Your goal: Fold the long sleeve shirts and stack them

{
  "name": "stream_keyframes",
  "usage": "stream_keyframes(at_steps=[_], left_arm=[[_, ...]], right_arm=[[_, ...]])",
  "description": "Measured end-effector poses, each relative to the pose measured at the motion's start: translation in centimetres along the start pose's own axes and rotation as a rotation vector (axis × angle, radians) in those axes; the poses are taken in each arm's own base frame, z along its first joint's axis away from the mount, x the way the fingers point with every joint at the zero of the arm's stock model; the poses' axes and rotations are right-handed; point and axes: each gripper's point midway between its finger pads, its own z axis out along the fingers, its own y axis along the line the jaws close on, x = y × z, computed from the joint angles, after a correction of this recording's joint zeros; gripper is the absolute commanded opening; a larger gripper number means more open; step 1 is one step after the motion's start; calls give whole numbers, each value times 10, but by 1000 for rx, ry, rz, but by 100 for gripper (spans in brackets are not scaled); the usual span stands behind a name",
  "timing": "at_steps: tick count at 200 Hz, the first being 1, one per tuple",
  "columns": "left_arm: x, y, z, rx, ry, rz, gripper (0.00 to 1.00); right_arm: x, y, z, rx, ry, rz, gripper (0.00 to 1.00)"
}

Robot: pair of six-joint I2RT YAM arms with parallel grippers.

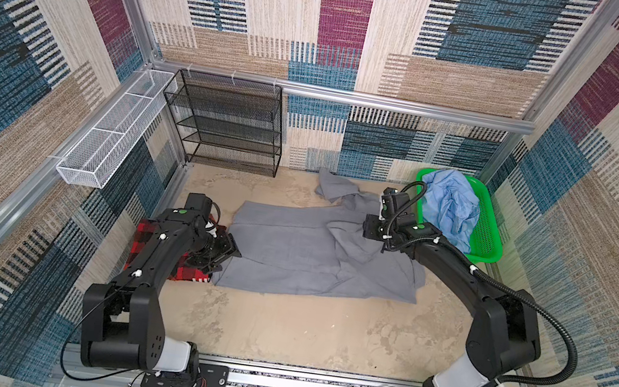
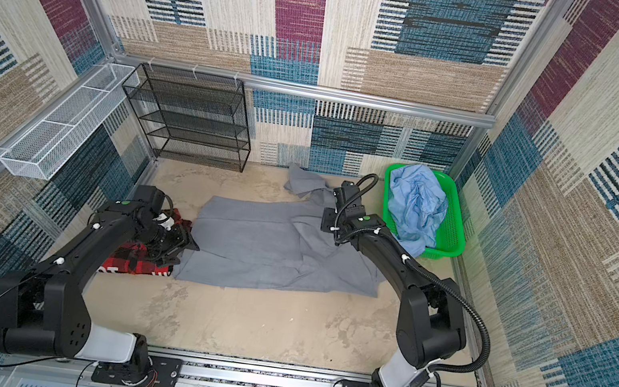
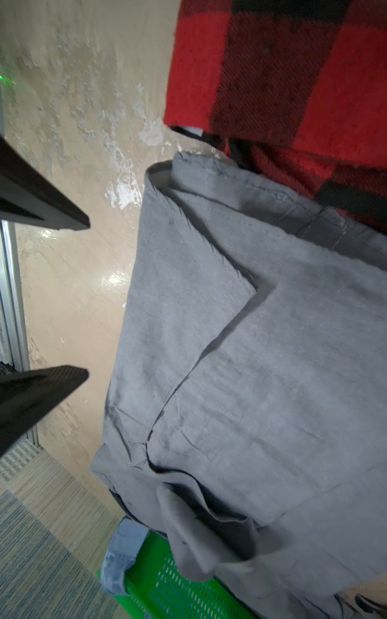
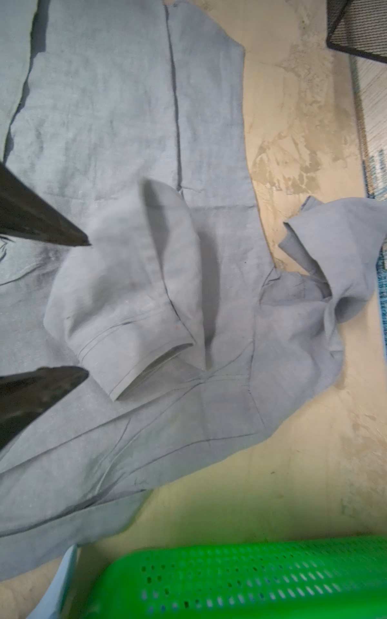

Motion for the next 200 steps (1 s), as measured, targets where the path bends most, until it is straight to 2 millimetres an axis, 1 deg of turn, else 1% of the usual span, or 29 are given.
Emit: stream_keyframes(at_steps=[13, 31, 50, 68, 89, 105, 131, 140, 155, 177, 188, 200], left_arm=[[-2, 0, 6, 2, 13, 15, 68], [-4, -1, 13, 9, 30, 37, 68], [-5, 0, 20, 13, 38, 58, 68], [-3, 0, 25, 28, 52, 70, 68], [-3, -5, 27, 54, 55, 86, 69], [-4, -8, 26, 73, 52, 94, 69], [-3, -12, 28, 99, 64, 97, 69], [-2, -13, 28, 106, 69, 96, 69], [-2, -14, 28, 112, 69, 98, 69], [-1, -15, 27, 120, 69, 100, 69], [0, -16, 27, 126, 72, 101, 69], [0, -16, 27, 128, 73, 101, 69]], right_arm=[[1, -2, 0, 1, -4, 3, 61], [14, -5, 3, 4, 17, 0, 61], [31, -10, 17, 18, 66, -5, 61], [41, -13, 31, 26, 103, -3, 61], [48, -23, 42, 45, 121, 20, 61], [54, -34, 46, 62, 130, 50, 62], [51, -45, 49, 72, 113, 96, 62], [47, -46, 53, 61, 103, 110, 60], [45, -46, 65, 44, 103, 121, 53], [51, -44, 77, 28, 126, 124, 38], [51, -41, 80, 10, 129, 125, 30], [50, -40, 81, 4, 127, 124, 19]])
